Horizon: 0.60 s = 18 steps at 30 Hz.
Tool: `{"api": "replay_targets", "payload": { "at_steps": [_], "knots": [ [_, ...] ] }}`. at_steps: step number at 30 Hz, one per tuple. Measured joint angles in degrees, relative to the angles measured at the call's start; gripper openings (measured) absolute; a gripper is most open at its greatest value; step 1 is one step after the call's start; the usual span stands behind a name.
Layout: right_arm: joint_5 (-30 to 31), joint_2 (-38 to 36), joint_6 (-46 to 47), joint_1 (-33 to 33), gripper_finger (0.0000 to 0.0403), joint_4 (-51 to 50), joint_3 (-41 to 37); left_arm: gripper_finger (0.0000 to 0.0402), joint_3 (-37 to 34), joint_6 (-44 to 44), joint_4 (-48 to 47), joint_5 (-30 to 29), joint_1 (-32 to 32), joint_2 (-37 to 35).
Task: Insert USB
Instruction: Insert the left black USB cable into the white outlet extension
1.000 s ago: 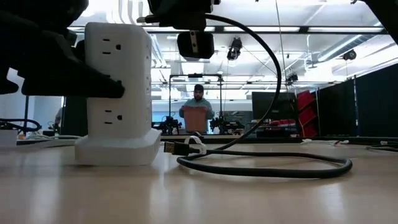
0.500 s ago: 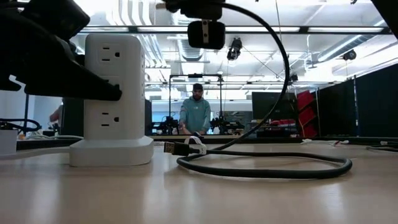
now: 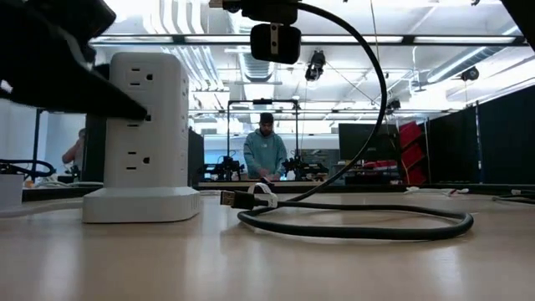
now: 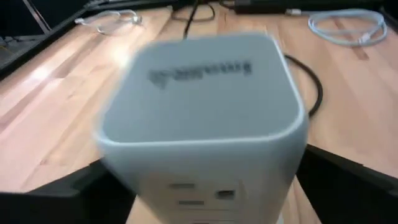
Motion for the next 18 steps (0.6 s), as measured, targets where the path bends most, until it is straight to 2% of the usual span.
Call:
{"api": "replay_targets", "payload": {
  "at_steps": [8,13,18],
  "knots": [
    [0.23,0.00,0.63,-0.15,0.0019,0.66,-0.02,0.0353,0.04,1.10,-6.06,2.91,0.00,-3.65],
    [0.27,0.00,-0.81,-0.15,0.0019,0.86,-0.02,0.0350,1.61,7.14,-7.27,2.71,0.40,-9.54],
    [3.12,0.00,-2.40,-0.28,0.0019,4.10,-0.02,0.0350,3.41,12.56,-7.41,2.47,1.28,-14.14]
  ]
}}
